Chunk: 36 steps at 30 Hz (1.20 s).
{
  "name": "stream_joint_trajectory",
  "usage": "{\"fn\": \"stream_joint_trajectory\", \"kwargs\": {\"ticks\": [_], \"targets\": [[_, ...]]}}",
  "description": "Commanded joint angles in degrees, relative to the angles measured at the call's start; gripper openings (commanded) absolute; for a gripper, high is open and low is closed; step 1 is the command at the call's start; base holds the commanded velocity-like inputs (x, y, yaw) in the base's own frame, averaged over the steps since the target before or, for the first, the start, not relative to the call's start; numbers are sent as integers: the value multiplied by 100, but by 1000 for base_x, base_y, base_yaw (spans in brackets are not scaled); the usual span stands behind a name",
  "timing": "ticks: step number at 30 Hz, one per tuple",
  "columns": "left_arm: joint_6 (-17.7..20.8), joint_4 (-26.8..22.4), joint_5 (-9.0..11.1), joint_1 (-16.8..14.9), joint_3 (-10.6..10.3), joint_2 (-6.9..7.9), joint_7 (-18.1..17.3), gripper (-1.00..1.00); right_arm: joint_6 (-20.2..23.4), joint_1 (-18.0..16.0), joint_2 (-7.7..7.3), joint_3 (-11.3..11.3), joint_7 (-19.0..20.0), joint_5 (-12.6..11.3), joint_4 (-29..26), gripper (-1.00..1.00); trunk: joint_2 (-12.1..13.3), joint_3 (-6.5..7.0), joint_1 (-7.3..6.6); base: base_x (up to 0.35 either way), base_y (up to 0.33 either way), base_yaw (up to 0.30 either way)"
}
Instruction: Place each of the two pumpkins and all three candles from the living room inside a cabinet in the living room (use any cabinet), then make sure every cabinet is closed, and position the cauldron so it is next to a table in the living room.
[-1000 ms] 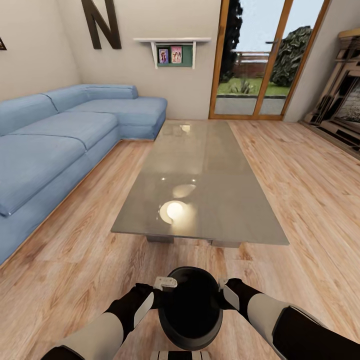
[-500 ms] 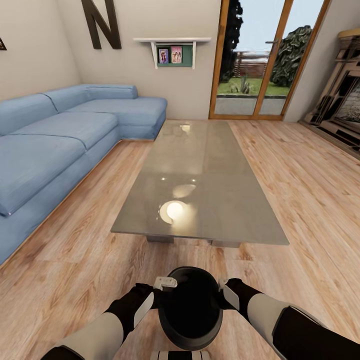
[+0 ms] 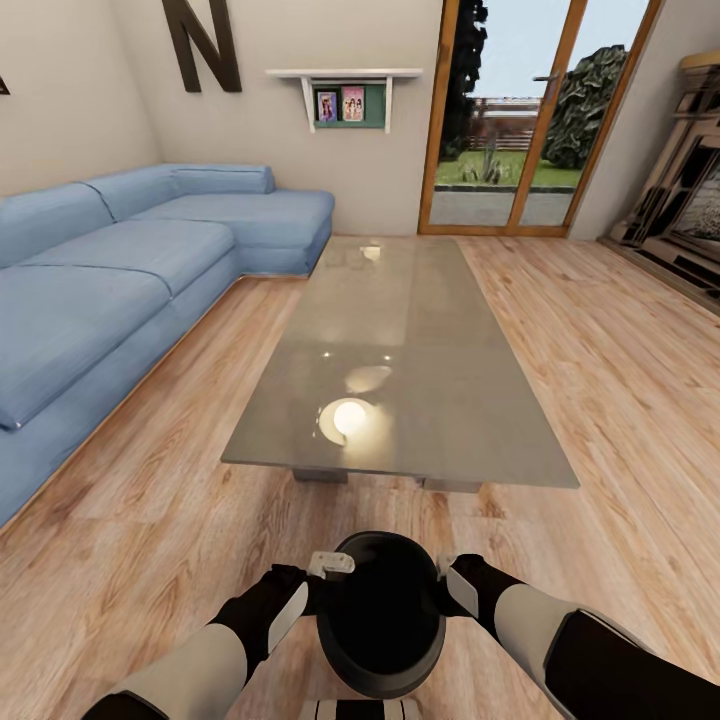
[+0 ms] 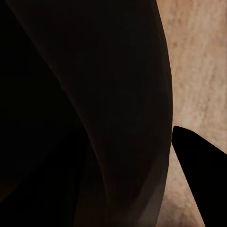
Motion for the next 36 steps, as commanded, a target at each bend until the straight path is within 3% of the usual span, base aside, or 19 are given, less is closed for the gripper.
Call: {"fn": "stream_joint_trajectory", "kwargs": {"ticks": [1, 10, 11, 27, 28, 36], "targets": [[-33, 71, -149, 2, -30, 0, 178, -100, -13, 38, -5, -12, 10, -154, -22, -100, 1, -7, 4, 0, 0, 0], [-33, 71, -149, 2, -30, 0, 178, -100, -18, 38, -5, -12, 10, -152, -25, -100, 1, -7, 4, 0, 0, 0], [-33, 71, -149, 2, -30, 0, 178, -100, -18, 38, -5, -12, 10, -151, -27, 100, 1, -7, 4, 0, 0, 0], [-33, 71, -141, 2, -30, 0, 178, -100, -9, 38, -5, -12, 10, -152, -26, 100, 1, -7, 4, 0, 0, 0], [-33, 71, -141, 2, -30, 0, 178, 100, -9, 38, -5, -12, 10, -153, -24, 100, 1, -7, 4, 0, 0, 0], [-33, 71, -141, 2, -30, 0, 178, 100, -9, 38, -5, -12, 10, -152, -22, 100, 1, -7, 4, 0, 0, 0]]}}
